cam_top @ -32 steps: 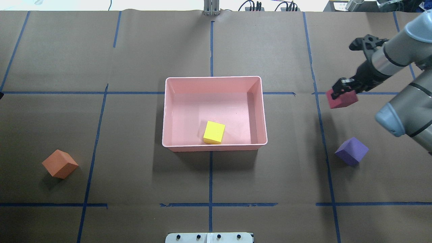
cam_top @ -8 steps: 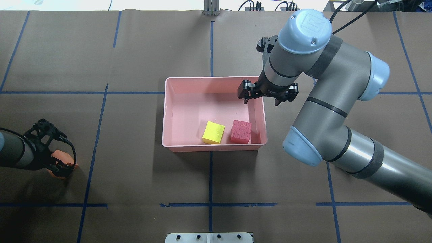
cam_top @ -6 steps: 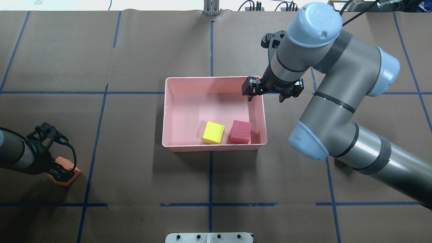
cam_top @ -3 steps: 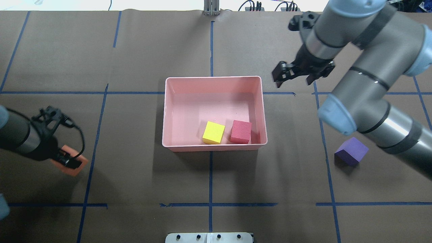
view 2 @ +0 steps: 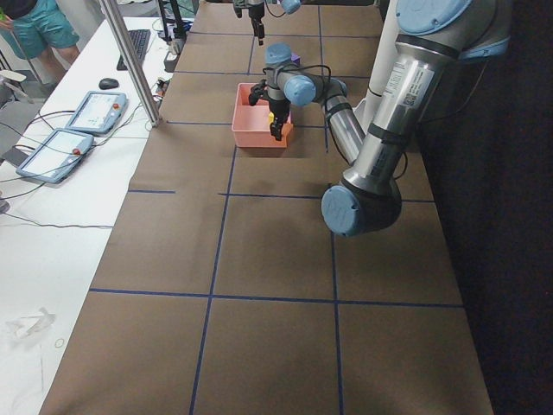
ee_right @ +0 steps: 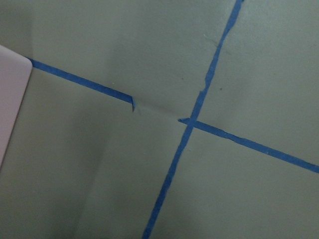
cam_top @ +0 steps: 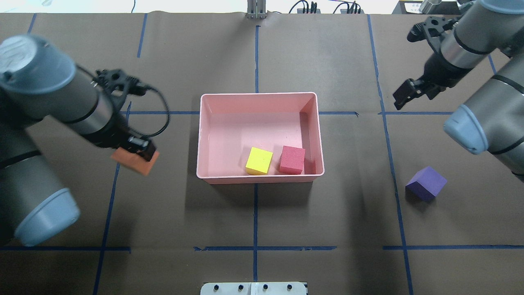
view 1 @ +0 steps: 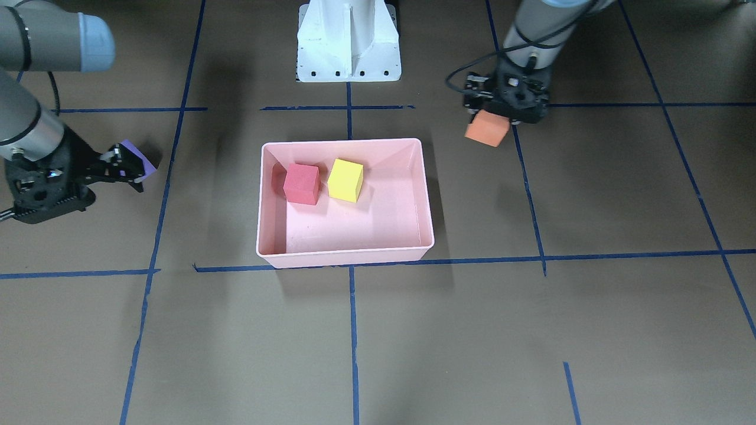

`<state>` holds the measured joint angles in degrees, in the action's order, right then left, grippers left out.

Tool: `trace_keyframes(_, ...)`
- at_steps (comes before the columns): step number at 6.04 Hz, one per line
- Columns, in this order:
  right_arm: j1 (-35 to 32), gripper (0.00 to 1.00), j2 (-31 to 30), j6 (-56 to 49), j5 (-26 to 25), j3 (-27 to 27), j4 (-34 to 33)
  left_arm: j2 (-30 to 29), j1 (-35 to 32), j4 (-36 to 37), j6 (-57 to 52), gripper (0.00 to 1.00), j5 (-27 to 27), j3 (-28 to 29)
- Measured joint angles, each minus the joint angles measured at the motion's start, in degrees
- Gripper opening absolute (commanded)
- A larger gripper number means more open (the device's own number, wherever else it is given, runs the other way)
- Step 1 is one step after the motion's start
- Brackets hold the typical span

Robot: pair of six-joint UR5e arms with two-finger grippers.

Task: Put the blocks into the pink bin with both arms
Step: 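Carry the orange cube into the bin with the left gripper while the right arm withdraws, then lower the right gripper onto the purple cube and grasp it while the left gripper releases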

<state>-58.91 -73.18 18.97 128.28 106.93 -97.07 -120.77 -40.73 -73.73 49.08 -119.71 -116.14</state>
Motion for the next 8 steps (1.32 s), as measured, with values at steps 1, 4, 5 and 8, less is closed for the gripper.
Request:
trace_keyframes(1,-0.42,1.0,-4.04,-1.84,0.03,0.51,4.61,-7.76,0.93,0.48,5.98,0.82,0.49,6.66)
trace_keyframes(4,0.82,1.0,-10.86,-2.9,-0.39,2.2,13.96,-18.82,1.65,-2.42,11.61,1.0,2.23,19.71)
trace_keyframes(5,3.74,1.0,-12.85,-2.81,-1.85,2.6,16.95,-18.5,1.57,-3.0,10.76,1.0,2.44,19.84)
trace_keyframes(8,11.61,1.0,-17.53,-2.54,-6.03,4.16,20.42,-17.42,1.45,-4.24,9.58,1.0,2.47,19.29)
